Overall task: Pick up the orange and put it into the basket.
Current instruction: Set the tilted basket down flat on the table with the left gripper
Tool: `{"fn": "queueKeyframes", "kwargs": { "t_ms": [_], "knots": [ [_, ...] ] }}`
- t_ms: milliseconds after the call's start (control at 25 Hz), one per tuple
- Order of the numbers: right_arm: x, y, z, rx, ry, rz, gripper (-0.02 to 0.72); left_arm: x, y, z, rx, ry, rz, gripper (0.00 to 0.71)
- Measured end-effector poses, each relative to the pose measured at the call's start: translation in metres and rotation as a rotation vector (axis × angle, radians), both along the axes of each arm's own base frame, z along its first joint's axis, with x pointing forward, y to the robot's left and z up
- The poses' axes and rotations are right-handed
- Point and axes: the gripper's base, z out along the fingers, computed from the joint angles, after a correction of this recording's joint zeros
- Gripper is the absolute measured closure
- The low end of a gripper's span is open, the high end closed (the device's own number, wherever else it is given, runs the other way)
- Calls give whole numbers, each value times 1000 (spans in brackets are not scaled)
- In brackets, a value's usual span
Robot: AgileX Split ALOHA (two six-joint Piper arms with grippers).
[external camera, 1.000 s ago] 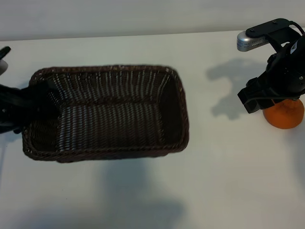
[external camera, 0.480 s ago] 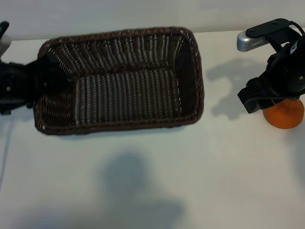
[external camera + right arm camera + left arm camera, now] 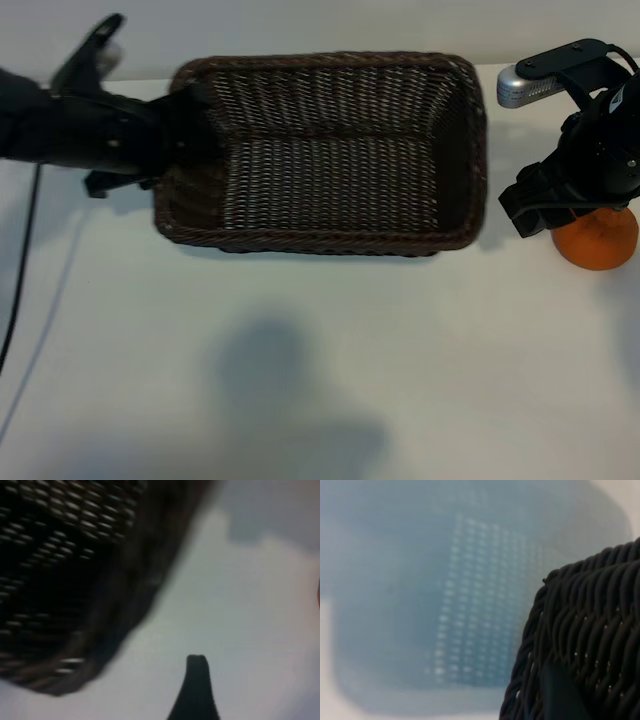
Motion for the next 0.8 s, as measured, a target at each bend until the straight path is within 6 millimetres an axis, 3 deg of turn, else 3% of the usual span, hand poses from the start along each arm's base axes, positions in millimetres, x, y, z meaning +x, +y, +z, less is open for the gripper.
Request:
{"fn": "queueKeyframes", "kwargs": {
  "t_ms": [400, 800],
  "knots": [
    [0, 0, 0, -1, -1, 4, 138, 15, -9, -29, 23, 44, 42, 376],
    [0, 0, 0, -1, -1, 4, 138, 16, -9, -43, 36, 80, 34, 376]
  ]
}}
